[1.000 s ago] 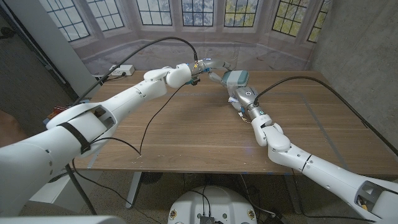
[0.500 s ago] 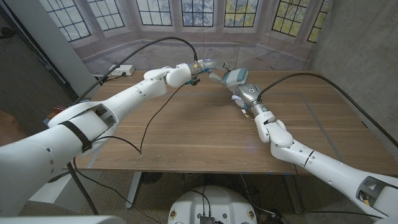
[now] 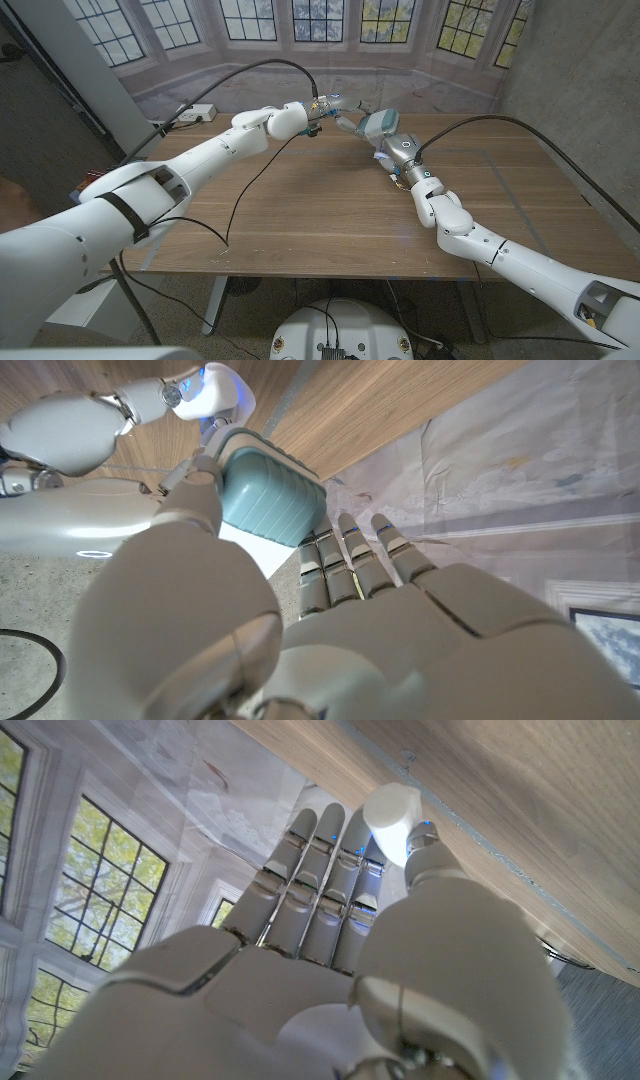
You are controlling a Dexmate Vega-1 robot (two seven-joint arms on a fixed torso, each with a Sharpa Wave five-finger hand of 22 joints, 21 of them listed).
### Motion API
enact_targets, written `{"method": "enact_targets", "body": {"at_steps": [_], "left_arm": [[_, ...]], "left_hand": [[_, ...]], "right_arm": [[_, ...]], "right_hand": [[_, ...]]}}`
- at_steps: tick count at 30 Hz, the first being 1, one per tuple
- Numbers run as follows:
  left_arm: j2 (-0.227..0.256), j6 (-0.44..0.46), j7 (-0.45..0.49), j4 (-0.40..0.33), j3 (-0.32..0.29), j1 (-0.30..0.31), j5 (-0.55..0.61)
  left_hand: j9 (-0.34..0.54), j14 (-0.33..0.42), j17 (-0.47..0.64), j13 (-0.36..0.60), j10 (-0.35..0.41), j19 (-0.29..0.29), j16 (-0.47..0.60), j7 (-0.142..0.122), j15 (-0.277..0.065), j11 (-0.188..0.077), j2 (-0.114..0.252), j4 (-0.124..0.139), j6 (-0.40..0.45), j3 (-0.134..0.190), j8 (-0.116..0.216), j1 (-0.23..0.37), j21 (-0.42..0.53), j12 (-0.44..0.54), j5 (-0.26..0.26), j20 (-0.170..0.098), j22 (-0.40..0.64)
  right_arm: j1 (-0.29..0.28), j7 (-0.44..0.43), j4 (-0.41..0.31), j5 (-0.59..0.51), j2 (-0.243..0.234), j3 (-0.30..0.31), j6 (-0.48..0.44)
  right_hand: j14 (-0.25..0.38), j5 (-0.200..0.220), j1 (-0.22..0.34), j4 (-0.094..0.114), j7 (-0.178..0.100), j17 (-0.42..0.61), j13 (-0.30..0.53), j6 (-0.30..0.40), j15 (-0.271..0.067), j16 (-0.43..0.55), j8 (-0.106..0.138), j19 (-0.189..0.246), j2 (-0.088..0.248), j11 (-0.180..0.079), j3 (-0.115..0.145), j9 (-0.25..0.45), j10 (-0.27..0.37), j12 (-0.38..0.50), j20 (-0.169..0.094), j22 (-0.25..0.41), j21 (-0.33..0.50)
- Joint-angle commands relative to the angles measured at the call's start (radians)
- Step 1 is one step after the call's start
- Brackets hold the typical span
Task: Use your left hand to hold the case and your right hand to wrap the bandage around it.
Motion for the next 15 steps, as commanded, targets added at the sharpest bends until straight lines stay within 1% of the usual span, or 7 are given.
{"method": "enact_targets", "body": {"at_steps": [1,3,15], "left_arm": [[0.014,0.036,0.003,-0.045,-0.006,0.011,0.012],[0.017,0.043,0.0,-0.055,-0.006,0.013,0.014],[0.032,0.094,-0.011,-0.123,-0.018,0.036,0.026]], "left_hand": [[0.004,0.002,0.001,0.002,0.039,0.0,0.002,-0.045,0.008,-0.034,0.032,0.004,0.089,0.013,0.38,-0.02,-0.004,0.008,0.007,0.002,0.003],[0.004,0.002,0.001,0.002,0.039,0.0,0.002,-0.043,0.009,-0.038,0.031,0.004,0.09,0.013,0.38,-0.021,-0.004,0.008,0.007,0.002,0.003],[0.004,0.003,0.001,0.003,0.04,0.002,0.002,-0.042,0.01,-0.037,0.031,0.004,0.09,0.013,0.38,-0.022,-0.003,0.009,0.007,0.003,0.003]], "right_arm": [[-0.011,-0.03,0.008,0.021,0.012,-0.003,-0.003],[-0.013,-0.036,0.011,0.023,0.015,-0.004,-0.008],[-0.023,-0.064,0.028,0.049,0.021,-0.008,-0.002]], "right_hand": [[0.007,-0.001,0.0,-0.001,-0.003,0.005,0.003,0.005,-0.091,-0.002,0.004,0.003,0.006,-0.002,0.009,0.001,0.008,-0.002,-0.007,0.005,0.004],[0.008,-0.001,0.0,-0.001,-0.004,0.005,0.003,0.004,-0.091,-0.002,0.004,0.003,0.006,-0.004,0.009,0.001,0.009,-0.001,-0.007,0.005,0.004],[0.008,-0.001,0.0,-0.001,-0.003,0.006,0.004,0.006,-0.091,-0.004,0.005,0.002,0.006,-0.003,0.01,0.001,0.008,-0.003,-0.007,0.005,0.003]]}}
